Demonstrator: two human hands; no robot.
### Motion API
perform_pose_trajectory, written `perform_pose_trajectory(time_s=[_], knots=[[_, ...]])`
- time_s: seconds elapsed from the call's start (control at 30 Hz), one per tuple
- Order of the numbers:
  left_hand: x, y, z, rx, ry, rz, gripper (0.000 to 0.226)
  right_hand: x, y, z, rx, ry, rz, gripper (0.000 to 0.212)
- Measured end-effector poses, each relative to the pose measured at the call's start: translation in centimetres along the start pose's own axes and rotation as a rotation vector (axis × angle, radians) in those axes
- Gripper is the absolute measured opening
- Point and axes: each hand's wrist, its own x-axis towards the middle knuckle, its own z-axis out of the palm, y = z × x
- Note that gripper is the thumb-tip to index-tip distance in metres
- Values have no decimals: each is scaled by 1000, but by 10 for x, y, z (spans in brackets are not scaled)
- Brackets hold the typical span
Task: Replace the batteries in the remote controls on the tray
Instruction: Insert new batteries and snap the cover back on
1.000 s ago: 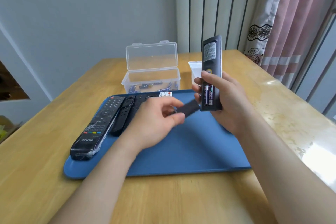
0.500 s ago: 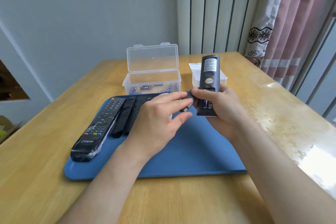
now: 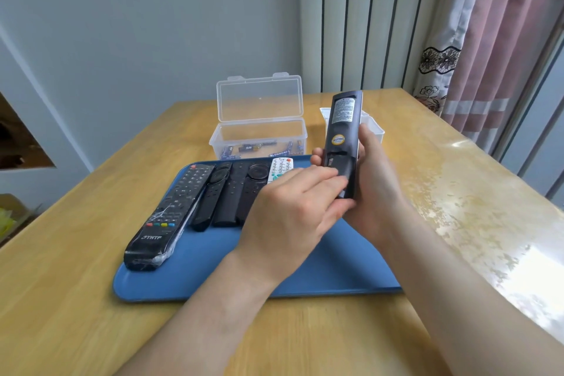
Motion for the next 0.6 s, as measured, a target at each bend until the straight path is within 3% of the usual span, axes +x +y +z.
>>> perform_pose_trajectory(time_s=[0.47,0.6], knots=[[3,4,-8,131,41,39,19,-5,-2,6,32,21,-60,52],[3,0,-4,51,-87,-24,20,-8,-1,5,-58,34,-45,50]])
